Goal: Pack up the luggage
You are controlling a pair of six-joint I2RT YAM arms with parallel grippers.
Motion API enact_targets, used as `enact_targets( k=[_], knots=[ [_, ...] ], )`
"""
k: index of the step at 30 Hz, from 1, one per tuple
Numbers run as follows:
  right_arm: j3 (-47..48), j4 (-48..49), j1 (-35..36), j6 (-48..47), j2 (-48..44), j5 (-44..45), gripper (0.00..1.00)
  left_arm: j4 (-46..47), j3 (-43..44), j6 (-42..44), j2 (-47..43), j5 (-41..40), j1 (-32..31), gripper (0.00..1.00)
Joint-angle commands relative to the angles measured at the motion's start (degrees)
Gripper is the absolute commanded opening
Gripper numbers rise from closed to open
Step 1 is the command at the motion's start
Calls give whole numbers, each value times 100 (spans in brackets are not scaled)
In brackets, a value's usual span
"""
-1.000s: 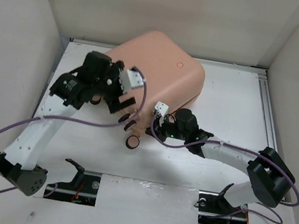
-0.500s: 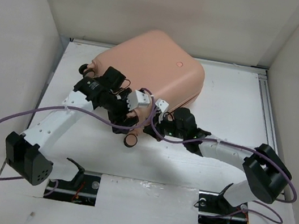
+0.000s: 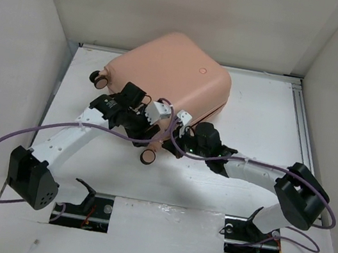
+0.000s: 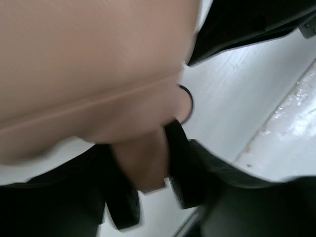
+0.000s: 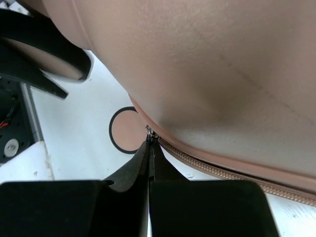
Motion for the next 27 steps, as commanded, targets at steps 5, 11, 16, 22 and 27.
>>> enact_targets(
  k=[5, 11, 16, 22, 27],
  knots=[
    [135, -318, -261, -162, -181, 2093, 0, 463, -248, -77, -131, -627, -26, 0],
    [-86, -600, -1033, -30, -656, 2745, 0, 305, -55, -25, -245, -1171, -26, 0],
    [-33, -732, -1860, -425, -779, 2745, 0, 358, -185, -25, -246, -1357, -26, 0],
    [152, -663, -2195, -1267, -647, 1512, 0, 358, -116, -25, -307, -1006, -26, 0],
    [-76, -443, -1275, -1517, -928, 970, 49, 559, -55, -130, -238, -803, -78, 0]
  ],
)
